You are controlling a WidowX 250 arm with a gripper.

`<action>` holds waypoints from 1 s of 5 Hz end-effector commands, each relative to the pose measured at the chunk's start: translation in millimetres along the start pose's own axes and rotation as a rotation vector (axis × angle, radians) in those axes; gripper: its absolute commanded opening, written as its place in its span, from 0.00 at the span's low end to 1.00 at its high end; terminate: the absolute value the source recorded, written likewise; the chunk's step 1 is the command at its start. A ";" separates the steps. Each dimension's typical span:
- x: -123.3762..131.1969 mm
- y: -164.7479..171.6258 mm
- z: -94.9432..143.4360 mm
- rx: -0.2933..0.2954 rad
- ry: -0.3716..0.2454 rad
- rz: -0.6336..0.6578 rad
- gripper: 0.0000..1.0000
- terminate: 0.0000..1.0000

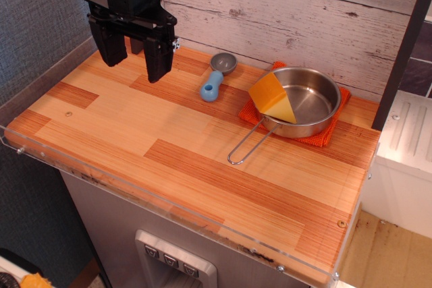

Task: PICK UP THE SPOON ANDPUT ON THE TOWEL

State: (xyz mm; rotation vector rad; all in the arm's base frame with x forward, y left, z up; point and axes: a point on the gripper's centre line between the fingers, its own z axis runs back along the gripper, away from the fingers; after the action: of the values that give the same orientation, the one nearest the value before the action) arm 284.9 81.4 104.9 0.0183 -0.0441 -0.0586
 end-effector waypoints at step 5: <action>85.4 -7.6 -49.1 0.065 -0.055 0.133 1.00 0.00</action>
State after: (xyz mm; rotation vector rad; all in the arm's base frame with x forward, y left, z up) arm 364.4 68.0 41.0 0.0684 -0.0487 0.0803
